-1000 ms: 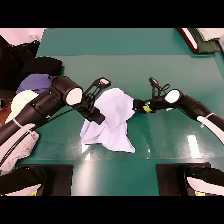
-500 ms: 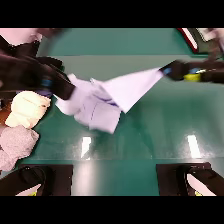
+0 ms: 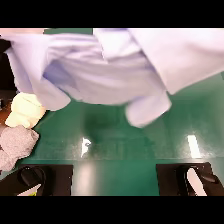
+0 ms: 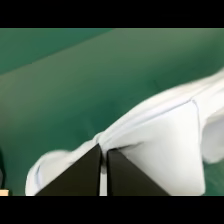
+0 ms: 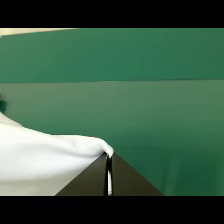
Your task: Fold the shirts.
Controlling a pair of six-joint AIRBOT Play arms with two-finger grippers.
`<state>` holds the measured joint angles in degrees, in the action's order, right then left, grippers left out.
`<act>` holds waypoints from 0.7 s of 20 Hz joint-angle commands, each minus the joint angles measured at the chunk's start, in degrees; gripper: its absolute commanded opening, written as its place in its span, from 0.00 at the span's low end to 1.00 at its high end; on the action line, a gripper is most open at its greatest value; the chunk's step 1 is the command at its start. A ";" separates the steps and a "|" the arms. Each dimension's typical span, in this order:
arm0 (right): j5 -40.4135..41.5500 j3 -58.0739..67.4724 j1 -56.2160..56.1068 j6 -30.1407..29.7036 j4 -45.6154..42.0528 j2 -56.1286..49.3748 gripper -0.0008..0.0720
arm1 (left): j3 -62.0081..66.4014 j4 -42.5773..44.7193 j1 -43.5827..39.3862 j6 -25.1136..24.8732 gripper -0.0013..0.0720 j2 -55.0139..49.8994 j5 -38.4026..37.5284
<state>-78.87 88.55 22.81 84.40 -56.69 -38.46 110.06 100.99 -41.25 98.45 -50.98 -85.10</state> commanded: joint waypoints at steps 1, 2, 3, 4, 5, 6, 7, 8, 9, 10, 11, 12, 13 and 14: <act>-2.82 0.07 5.84 1.97 0.46 1.11 0.03 | 0.79 -0.81 0.00 -1.29 0.06 -0.83 0.09; -3.67 -1.07 5.05 2.21 1.70 0.44 0.03 | 0.20 -0.44 0.00 -1.97 0.05 -1.84 0.09; -4.57 -2.29 3.74 2.56 2.58 -0.37 0.03 | -0.63 0.52 0.00 -3.23 0.05 -3.41 0.04; -5.62 -3.96 1.81 2.82 3.39 -1.44 0.03 | -1.84 1.68 0.00 -4.52 0.05 -5.25 0.04; -6.12 -5.70 -0.57 2.93 3.02 -2.45 0.03 | -3.06 3.41 0.02 -5.75 0.05 -7.30 0.04; -6.08 -7.96 -3.41 3.21 2.99 -3.61 0.03 | -4.44 6.08 0.02 -6.64 0.05 -9.79 0.11; -5.62 -10.23 -6.29 3.21 2.95 -4.79 0.03 | -5.70 8.52 0.46 -7.45 0.05 -12.52 0.31; -4.70 -12.68 -9.20 3.19 2.93 -6.23 0.03 | -6.84 8.74 1.79 -7.65 0.05 -15.80 1.09; -3.26 -15.15 -12.28 3.19 2.67 -8.13 0.03 | -7.87 8.37 3.82 -8.04 0.05 -18.93 2.27; -0.76 -17.66 -15.21 3.13 1.99 -10.08 0.03 | -8.76 7.56 6.40 -8.02 0.05 -22.47 4.26; 2.40 -19.82 -17.64 3.10 0.52 -11.98 0.03 | -9.20 6.10 9.18 -8.00 0.05 -25.81 6.60; 6.43 -22.12 -19.85 3.13 -1.18 -14.14 0.03 | -9.25 3.21 12.55 -7.93 0.05 -29.55 9.66; 9.73 -24.00 -21.24 3.10 -2.23 -16.33 0.03 | -9.22 -0.94 15.82 -7.78 0.05 -32.79 12.55; 12.61 -25.77 -21.97 3.13 -2.25 -18.78 0.03 | -9.22 -6.95 19.15 -7.76 0.05 -35.95 15.21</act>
<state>-74.89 68.29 5.65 87.46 -56.71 -51.75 101.69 103.50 -29.45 91.11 -78.35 -77.10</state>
